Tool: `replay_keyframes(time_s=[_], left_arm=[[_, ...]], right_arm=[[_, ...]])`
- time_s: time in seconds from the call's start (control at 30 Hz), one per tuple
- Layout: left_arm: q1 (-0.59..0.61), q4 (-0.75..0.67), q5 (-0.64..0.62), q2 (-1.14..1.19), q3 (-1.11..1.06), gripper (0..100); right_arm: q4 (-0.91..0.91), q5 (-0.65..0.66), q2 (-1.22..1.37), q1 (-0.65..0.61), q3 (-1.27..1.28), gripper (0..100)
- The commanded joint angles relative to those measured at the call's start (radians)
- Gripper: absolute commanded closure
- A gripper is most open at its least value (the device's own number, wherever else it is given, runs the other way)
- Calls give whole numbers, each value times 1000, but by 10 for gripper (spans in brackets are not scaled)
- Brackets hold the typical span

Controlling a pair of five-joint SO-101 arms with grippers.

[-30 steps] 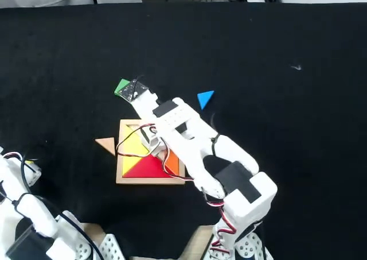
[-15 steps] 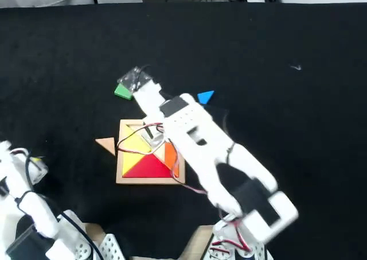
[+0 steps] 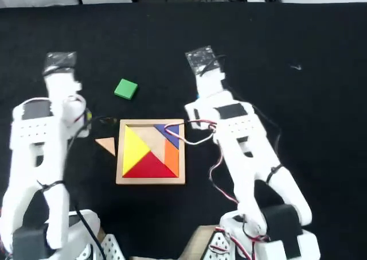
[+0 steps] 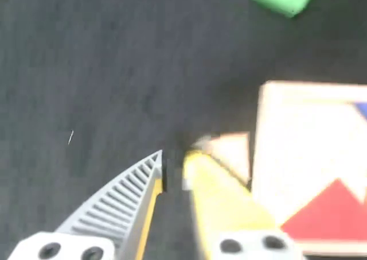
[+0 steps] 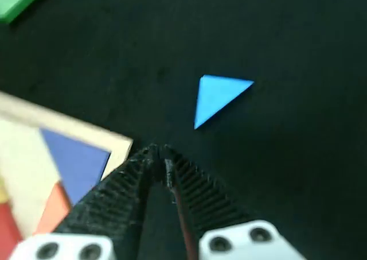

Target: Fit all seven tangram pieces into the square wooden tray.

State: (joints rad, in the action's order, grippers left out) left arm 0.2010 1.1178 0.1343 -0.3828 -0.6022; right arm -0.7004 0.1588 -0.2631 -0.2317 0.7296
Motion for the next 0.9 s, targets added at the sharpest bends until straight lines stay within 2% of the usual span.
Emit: replay_keyframes(time_s=[0.0, 0.17, 0.4, 0.47, 0.57, 0.73, 0.87], left_arm=[[-68, -95, 6, 46, 12, 945], [-81, -141, 12, 213, 19, 970], [-44, -288, 18, 433, 30, 971], [-48, -288, 69, 456, 21, 971], [-50, -207, 123, 456, 16, 971], [-56, -28, 133, 456, 41, 971], [-165, 94, 133, 445, 28, 971]], right_arm=[[92, -2, 31, 25, -1, 988], [126, 5, 59, 28, -1, 988], [126, 8, 64, 28, -1, 988], [126, 8, 64, 28, -1, 988], [135, 8, 64, 28, -1, 988], [146, 8, 65, 28, 2, 988], [146, 8, 65, 28, 2, 988]])
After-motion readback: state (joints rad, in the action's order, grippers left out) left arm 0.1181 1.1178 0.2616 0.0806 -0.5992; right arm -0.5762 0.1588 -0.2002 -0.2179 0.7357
